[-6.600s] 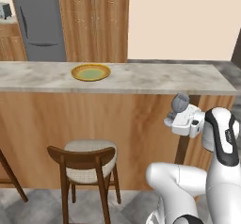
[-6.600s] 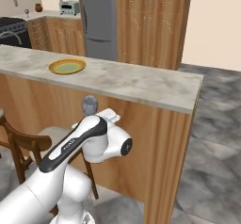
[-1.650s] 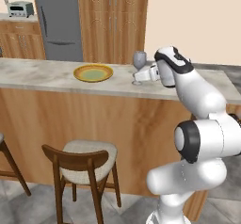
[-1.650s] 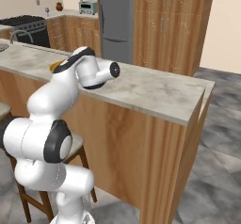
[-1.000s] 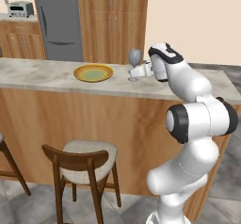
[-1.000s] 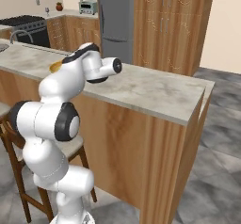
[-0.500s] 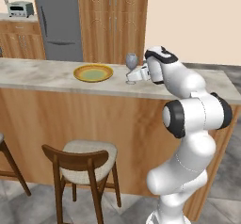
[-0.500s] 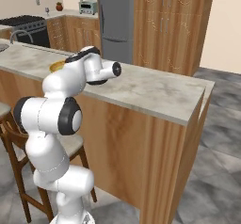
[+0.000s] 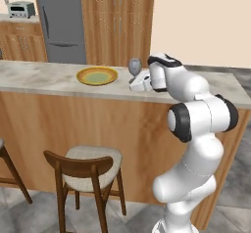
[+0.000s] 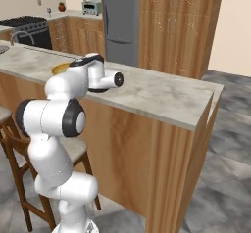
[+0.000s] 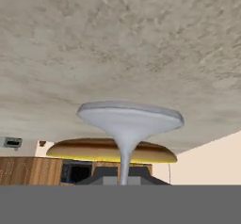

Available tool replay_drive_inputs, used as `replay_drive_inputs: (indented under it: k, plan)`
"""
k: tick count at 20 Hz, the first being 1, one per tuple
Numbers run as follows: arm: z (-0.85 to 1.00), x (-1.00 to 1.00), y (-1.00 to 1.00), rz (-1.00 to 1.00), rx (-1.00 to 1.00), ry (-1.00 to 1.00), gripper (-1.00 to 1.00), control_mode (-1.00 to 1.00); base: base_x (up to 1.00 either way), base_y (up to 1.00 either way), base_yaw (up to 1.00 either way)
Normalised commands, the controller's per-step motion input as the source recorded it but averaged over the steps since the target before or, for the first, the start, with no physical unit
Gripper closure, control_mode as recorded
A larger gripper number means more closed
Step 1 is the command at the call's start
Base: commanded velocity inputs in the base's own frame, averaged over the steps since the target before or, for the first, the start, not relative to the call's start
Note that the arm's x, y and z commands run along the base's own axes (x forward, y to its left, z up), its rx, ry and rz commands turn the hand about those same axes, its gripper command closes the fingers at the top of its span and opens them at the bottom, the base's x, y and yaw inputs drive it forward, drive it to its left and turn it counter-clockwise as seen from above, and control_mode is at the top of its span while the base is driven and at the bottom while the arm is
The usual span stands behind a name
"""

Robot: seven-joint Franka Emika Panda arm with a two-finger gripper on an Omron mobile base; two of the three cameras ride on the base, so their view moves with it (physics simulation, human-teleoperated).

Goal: Retrieve the wine glasses from the counter and place one next to each plate.

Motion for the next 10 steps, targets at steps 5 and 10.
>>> replay_drive_inputs:
  k: [5, 10]
  plan:
    - [-0.10, 0.42, 0.00, 0.00, 0.00, -0.06, 1.00, -1.00, 0.00, 0.00, 0.00]
    - [-0.12, 0.53, 0.01, 0.00, 0.00, -0.02, 1.00, -1.00, 0.00, 0.00, 0.00]
